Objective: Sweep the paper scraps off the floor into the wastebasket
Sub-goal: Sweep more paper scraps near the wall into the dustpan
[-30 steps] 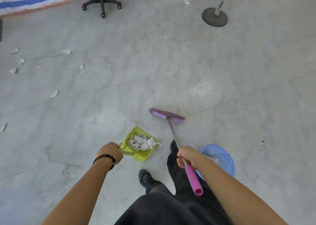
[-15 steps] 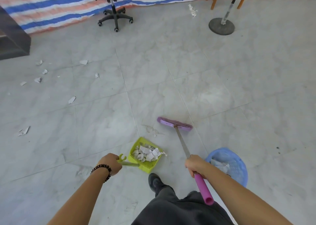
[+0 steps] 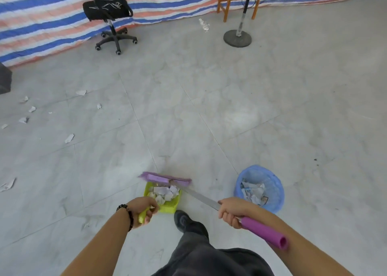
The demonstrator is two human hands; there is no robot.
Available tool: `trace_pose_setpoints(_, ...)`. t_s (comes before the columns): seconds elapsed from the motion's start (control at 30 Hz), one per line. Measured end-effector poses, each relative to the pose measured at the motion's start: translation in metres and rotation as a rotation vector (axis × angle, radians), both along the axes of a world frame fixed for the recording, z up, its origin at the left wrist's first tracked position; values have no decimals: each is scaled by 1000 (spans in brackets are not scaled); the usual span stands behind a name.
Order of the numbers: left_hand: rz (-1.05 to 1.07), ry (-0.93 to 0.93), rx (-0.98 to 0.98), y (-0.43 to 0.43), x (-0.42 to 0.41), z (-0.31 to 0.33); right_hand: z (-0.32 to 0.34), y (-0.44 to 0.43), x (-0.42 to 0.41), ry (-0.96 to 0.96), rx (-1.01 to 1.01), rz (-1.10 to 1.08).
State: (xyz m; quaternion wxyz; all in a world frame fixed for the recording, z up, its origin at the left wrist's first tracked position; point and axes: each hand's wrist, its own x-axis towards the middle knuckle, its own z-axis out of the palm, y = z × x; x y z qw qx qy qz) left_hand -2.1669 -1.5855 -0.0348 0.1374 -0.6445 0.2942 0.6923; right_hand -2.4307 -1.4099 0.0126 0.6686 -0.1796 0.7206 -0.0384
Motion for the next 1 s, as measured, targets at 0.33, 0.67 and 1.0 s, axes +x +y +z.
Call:
trace_pose_setpoints(0.33, 106, -26, -184, 91, 50, 48, -11, 105, 43, -385, -117, -500)
trace_pose_setpoints(0.67, -36, -95, -154, 111, 103, 45, 10, 148, 96, 132, -266, -555)
trace_pose_setpoints(1.0, -288, -125, -128, 101, 173, 16, -5, 106, 143, 217, -201, -638)
